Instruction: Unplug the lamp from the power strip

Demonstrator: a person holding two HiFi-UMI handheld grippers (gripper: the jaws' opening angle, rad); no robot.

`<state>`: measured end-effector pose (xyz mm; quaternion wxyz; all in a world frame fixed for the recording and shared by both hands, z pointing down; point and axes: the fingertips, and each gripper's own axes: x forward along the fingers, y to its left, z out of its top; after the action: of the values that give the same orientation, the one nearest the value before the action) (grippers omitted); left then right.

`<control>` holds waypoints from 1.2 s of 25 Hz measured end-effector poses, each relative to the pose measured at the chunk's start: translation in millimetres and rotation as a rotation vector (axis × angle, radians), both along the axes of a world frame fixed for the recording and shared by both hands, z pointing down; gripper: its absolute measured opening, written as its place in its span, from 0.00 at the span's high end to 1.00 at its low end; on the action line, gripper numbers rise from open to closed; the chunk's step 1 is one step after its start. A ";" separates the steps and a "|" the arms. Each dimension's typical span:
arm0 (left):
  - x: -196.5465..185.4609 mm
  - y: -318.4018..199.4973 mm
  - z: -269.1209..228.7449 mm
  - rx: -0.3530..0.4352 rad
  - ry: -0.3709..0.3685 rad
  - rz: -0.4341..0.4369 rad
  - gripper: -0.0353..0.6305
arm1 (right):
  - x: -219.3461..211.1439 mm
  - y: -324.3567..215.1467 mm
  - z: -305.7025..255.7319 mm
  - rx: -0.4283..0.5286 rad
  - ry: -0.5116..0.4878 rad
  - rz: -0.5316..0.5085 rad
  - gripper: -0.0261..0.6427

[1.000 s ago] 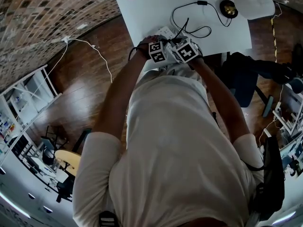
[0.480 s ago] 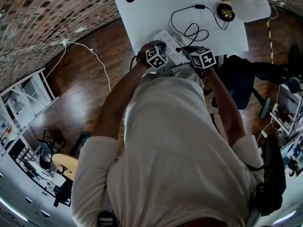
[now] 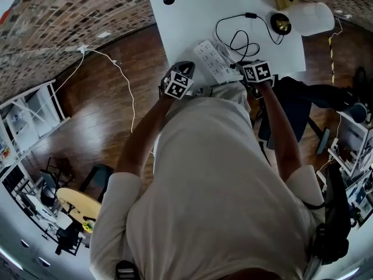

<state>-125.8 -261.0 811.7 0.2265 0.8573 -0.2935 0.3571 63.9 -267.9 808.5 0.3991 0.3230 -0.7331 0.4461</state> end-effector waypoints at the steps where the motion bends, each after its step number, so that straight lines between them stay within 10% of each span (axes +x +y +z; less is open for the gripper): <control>1: -7.1 -0.6 -3.4 -0.013 0.019 -0.045 0.94 | 0.8 0.5 2.8 -0.007 0.017 -0.010 0.94; 8: -33.2 -7.2 -30.1 -0.038 0.125 -0.233 0.94 | 7.5 -4.4 13.7 0.079 0.290 -0.204 0.93; 20: -46.5 -25.4 -73.1 -0.025 0.253 -0.338 0.94 | -10.7 -29.4 -19.5 0.288 0.058 0.076 0.69; 30: -47.4 -39.8 -145.0 0.002 0.457 -0.395 0.94 | 10.8 -51.1 -129.7 0.629 -0.016 0.259 0.67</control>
<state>-173.2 -300.8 666.7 0.3510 0.8420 -0.3964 0.1036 74.8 -319.0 678.8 0.2141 0.5172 -0.7907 0.2479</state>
